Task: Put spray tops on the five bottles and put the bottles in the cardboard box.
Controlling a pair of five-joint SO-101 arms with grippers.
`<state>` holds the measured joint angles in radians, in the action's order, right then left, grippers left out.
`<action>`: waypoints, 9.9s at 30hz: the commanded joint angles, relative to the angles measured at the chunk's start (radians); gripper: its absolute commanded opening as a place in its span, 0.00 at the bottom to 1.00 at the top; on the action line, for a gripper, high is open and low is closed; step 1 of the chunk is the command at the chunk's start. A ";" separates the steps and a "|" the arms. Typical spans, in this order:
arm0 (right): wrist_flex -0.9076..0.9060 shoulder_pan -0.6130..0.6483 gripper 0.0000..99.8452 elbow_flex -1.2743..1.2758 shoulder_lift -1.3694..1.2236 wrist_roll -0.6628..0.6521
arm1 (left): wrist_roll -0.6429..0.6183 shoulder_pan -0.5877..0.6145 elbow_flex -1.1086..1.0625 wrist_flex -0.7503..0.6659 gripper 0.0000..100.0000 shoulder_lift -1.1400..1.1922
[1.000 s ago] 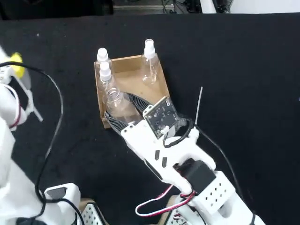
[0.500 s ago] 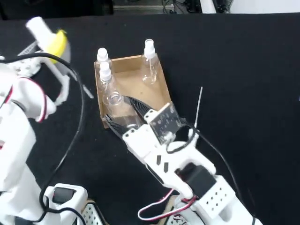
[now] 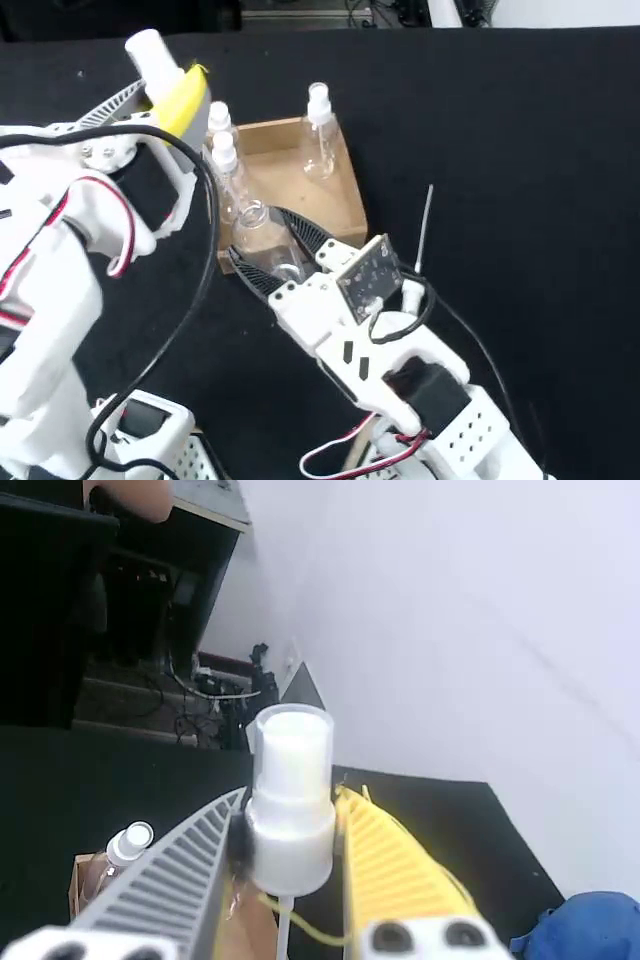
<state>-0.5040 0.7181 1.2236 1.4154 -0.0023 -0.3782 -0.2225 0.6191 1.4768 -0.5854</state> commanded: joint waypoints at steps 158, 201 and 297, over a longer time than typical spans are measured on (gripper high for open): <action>1.944 -0.408 0.18 -0.067 -1.817 0.117 | 0.064 0.654 -2.055 -1.218 0.09 -0.440; 2.047 -0.436 0.28 0.081 -1.641 0.124 | 0.066 0.654 -2.055 -1.218 0.09 -0.440; -0.101 -0.361 0.34 -0.987 -1.598 1.100 | 0.069 0.657 -2.098 -1.218 0.09 -0.440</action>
<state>-0.6007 0.3805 0.2938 -0.2140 1.0656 -0.3122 0.4358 -1.4876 0.2816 -1.0104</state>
